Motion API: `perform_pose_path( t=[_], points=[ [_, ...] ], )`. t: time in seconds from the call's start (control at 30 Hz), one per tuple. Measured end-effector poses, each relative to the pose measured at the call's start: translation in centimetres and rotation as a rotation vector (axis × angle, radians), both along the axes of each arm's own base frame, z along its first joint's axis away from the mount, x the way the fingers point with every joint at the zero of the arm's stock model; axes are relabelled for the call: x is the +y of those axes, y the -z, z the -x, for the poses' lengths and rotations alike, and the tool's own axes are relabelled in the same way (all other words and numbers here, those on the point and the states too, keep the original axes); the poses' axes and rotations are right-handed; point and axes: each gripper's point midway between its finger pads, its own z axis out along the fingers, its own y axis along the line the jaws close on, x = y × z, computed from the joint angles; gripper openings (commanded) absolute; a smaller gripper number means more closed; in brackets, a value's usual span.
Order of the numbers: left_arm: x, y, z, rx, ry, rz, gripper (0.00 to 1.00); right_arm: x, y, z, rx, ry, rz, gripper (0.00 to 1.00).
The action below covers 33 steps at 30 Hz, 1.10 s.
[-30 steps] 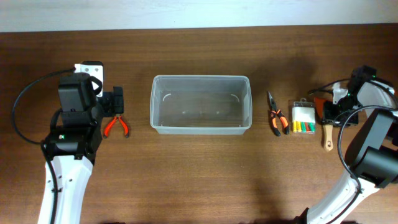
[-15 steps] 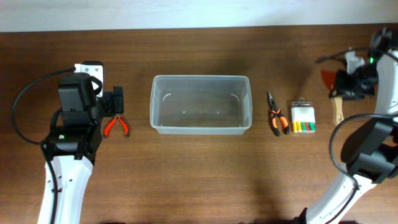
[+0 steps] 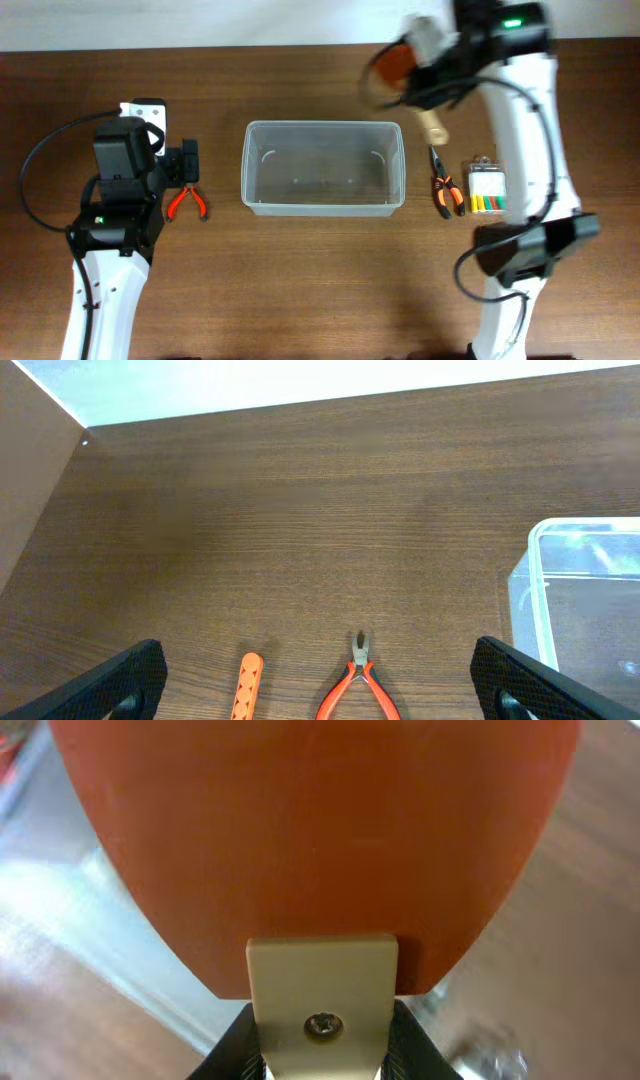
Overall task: Pack container
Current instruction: 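Lift the scraper with the right gripper and drop it into the container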
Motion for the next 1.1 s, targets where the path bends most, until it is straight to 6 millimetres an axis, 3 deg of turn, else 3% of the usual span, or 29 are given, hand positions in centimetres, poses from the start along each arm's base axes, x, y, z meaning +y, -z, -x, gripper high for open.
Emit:
perform_pose_path(
  t=[0.13, 0.2, 0.33, 0.63, 0.83, 0.93, 1.07, 1.1],
  points=[
    [0.0, 0.0, 0.0, 0.000, 0.000, 0.000, 0.99, 5.9, 0.3, 1.8, -0.047, -0.253, 0.026, 0.04],
    [0.0, 0.0, 0.0, 0.000, 0.000, 0.000, 0.99, 7.5, 0.8, 2.2, -0.060, -0.337, 0.040, 0.04],
    [0.0, 0.0, 0.0, 0.000, 0.000, 0.000, 0.99, 9.3, 3.9, 3.0, -0.021, -0.480, 0.086, 0.04],
    [0.0, 0.0, 0.0, 0.000, 0.000, 0.000, 0.99, 7.3, 13.9, 4.2, 0.159, -0.727, 0.194, 0.04],
    [0.0, 0.0, 0.0, 0.000, 0.000, 0.000, 0.99, 6.5, 17.3, 3.5, 0.121, -0.859, 0.215, 0.04],
    [0.0, 0.0, 0.0, 0.000, 0.000, 0.000, 0.99, 6.6, 17.7, 2.7, 0.081, -0.883, 0.220, 0.22],
    [0.0, 0.0, 0.0, 0.000, 0.000, 0.000, 0.99, 6.7, 17.7, 2.5, 0.069, -0.892, 0.223, 0.31],
    [0.0, 0.0, 0.0, 0.000, 0.000, 0.000, 0.99, 6.6, 17.7, 2.6, 0.077, -0.885, 0.226, 0.45]
  ],
)
